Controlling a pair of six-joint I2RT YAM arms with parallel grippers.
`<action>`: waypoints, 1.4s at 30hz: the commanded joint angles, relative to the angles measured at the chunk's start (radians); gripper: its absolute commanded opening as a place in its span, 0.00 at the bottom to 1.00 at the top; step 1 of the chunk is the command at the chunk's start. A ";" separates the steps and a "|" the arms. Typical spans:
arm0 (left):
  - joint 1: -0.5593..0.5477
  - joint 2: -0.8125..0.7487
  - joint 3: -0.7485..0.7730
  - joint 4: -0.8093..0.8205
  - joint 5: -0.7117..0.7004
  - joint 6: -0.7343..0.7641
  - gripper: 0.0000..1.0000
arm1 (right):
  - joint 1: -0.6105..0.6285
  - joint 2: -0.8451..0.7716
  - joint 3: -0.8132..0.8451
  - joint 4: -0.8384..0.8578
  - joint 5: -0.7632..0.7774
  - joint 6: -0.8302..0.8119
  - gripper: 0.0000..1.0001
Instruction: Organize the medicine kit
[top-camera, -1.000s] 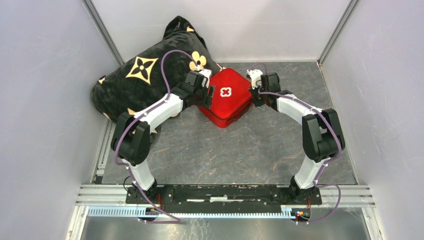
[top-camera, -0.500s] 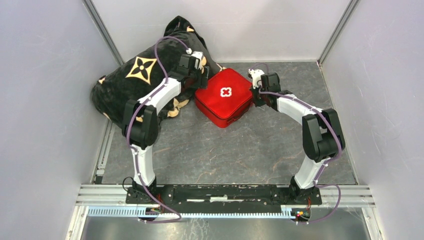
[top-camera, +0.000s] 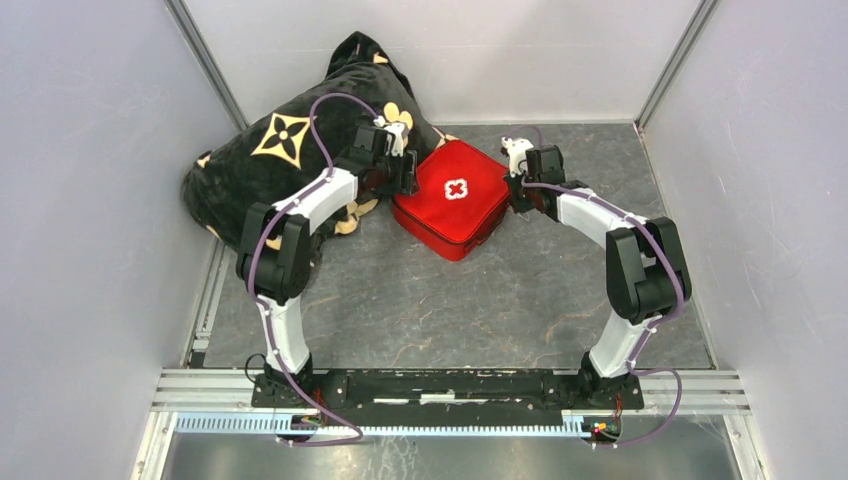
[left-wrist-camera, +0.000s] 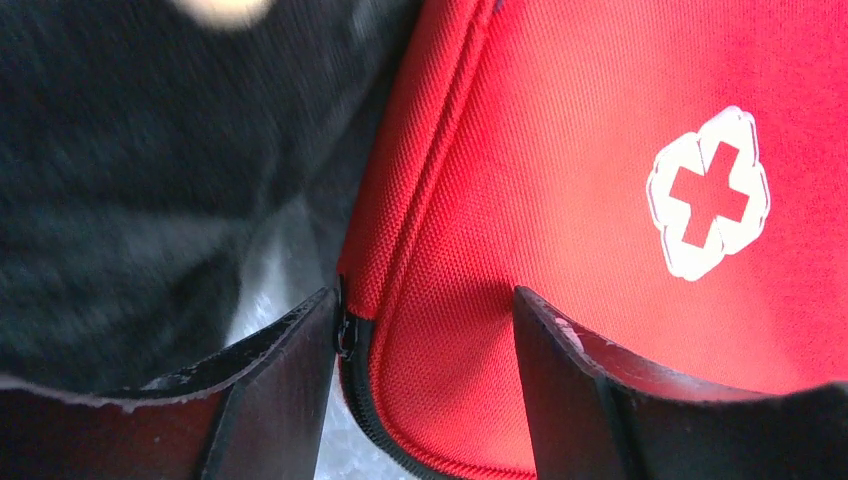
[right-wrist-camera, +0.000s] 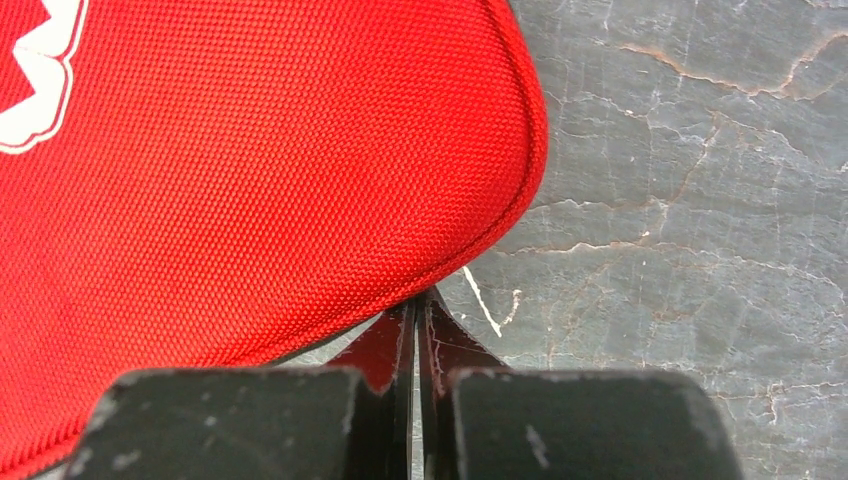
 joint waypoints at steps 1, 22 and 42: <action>-0.056 -0.102 -0.135 -0.064 0.075 -0.078 0.68 | 0.007 -0.009 -0.007 -0.013 -0.017 -0.006 0.00; -0.092 -0.085 -0.128 -0.087 0.011 -0.103 0.54 | 0.307 -0.218 -0.219 -0.084 -0.375 -0.095 0.00; -0.110 -0.122 -0.138 -0.114 -0.031 -0.113 0.53 | 0.437 -0.291 -0.296 -0.001 -0.037 0.144 0.00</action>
